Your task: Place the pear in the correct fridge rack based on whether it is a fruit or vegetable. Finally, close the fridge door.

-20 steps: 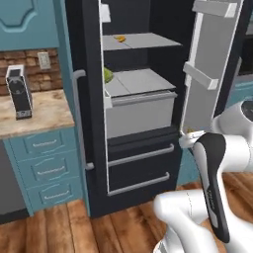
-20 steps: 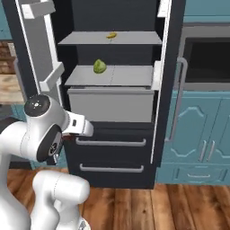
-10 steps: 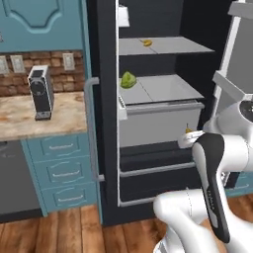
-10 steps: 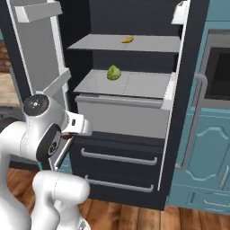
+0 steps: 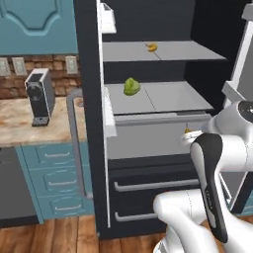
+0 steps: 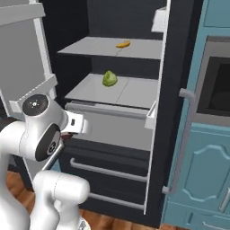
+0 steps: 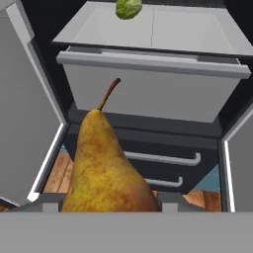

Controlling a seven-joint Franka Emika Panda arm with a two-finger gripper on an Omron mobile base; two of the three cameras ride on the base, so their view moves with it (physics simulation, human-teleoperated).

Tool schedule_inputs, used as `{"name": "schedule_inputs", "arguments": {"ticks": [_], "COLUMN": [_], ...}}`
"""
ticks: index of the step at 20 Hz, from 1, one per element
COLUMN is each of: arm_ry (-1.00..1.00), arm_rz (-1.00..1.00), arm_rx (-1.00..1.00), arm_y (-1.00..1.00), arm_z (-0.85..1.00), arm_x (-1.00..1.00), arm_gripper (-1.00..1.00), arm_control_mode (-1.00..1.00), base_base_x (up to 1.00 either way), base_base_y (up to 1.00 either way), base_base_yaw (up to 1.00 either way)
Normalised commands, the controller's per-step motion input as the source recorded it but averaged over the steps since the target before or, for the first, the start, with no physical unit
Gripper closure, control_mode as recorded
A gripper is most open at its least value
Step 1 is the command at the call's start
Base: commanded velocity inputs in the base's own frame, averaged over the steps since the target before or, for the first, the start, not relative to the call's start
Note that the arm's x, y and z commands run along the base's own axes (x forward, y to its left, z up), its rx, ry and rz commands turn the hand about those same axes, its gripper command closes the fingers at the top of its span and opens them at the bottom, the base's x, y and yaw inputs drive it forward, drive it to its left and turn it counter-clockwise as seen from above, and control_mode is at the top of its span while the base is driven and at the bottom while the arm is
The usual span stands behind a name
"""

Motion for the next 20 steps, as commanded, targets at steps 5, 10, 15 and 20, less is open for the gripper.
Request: {"name": "schedule_inputs", "arguments": {"ticks": [5, 10, 15, 20], "arm_ry": [0.00, 0.00, 0.00, -0.15], "arm_rz": [0.00, 0.00, 0.00, 0.00], "arm_rx": [0.00, 0.00, 0.00, 0.00], "arm_y": [0.00, 0.00, 0.00, 0.00], "arm_z": [0.00, 0.00, 0.00, 0.42], "arm_x": [0.00, 0.00, 0.00, 0.01], "arm_gripper": [1.00, 1.00, 1.00, 1.00], "arm_control_mode": [1.00, 1.00, 1.00, -1.00], "base_base_x": [0.52, 0.60, 0.39, 0.00], "base_base_y": [-0.40, -0.20, -0.19, 0.00], "base_base_yaw": [0.17, 0.05, 0.00, 0.00]}}
